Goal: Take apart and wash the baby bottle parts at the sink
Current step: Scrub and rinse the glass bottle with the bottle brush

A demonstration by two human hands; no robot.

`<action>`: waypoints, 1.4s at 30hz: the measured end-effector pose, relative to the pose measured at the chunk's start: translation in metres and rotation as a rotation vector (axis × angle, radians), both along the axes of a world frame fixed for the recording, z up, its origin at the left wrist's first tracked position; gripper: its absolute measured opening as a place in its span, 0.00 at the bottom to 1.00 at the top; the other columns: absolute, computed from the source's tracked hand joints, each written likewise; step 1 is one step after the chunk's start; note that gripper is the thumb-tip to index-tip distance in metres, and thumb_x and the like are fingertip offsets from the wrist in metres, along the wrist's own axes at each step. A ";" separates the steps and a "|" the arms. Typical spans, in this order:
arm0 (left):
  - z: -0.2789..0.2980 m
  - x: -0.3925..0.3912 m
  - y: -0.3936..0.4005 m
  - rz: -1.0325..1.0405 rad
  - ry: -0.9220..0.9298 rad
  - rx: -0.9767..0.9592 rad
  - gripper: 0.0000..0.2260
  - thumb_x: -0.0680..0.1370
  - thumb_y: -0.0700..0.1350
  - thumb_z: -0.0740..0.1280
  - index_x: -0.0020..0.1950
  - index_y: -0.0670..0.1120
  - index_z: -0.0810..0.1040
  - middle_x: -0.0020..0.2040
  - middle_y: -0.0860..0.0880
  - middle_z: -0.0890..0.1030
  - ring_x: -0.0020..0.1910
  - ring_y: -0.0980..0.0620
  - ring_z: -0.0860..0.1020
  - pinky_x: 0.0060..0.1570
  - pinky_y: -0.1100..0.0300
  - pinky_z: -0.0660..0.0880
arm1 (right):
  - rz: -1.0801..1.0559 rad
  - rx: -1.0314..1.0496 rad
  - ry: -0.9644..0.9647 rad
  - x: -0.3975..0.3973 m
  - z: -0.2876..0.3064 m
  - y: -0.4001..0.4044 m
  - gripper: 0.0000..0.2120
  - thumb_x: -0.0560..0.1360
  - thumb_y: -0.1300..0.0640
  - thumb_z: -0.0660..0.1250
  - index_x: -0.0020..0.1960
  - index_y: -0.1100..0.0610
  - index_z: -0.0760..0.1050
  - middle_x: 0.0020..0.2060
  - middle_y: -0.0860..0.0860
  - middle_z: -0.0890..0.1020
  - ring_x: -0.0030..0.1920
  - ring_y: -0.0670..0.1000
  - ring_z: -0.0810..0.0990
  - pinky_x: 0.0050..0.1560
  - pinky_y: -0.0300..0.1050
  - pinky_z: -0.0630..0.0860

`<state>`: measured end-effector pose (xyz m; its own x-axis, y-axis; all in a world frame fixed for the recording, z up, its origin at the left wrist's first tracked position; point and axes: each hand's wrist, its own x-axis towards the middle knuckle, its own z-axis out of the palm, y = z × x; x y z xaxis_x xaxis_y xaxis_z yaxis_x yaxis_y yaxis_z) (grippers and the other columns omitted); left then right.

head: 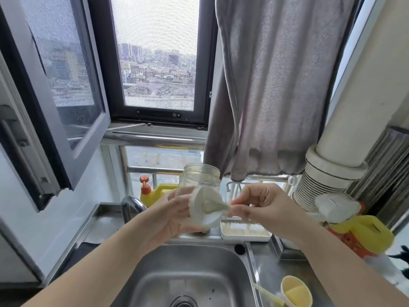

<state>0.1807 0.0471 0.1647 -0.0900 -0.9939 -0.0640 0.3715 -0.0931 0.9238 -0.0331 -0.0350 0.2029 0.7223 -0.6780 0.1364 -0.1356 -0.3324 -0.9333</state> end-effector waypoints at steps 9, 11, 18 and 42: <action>-0.006 0.007 -0.006 -0.011 0.124 0.015 0.39 0.56 0.52 0.82 0.63 0.41 0.76 0.56 0.36 0.80 0.52 0.39 0.81 0.47 0.49 0.80 | -0.130 -0.045 -0.055 0.005 0.010 -0.006 0.11 0.63 0.55 0.74 0.39 0.61 0.80 0.33 0.52 0.84 0.31 0.45 0.77 0.35 0.36 0.74; -0.008 0.009 -0.007 0.015 0.097 0.003 0.38 0.59 0.54 0.81 0.65 0.40 0.75 0.57 0.37 0.79 0.55 0.40 0.80 0.50 0.50 0.79 | -0.069 -0.058 -0.025 0.010 0.003 0.004 0.06 0.66 0.61 0.75 0.38 0.62 0.79 0.31 0.49 0.83 0.31 0.43 0.78 0.35 0.34 0.74; -0.022 0.017 -0.012 0.223 0.127 0.266 0.47 0.58 0.61 0.78 0.70 0.40 0.68 0.64 0.40 0.76 0.59 0.40 0.79 0.52 0.45 0.79 | -0.193 -0.222 0.107 0.001 -0.015 0.000 0.05 0.66 0.63 0.77 0.37 0.59 0.81 0.31 0.46 0.83 0.32 0.40 0.79 0.38 0.29 0.73; 0.007 0.021 -0.014 0.332 0.028 0.068 0.27 0.63 0.46 0.74 0.60 0.53 0.69 0.59 0.38 0.75 0.41 0.42 0.83 0.38 0.49 0.82 | -0.205 -0.158 0.095 0.005 -0.003 0.010 0.05 0.67 0.65 0.76 0.37 0.61 0.80 0.30 0.48 0.82 0.28 0.37 0.76 0.34 0.29 0.72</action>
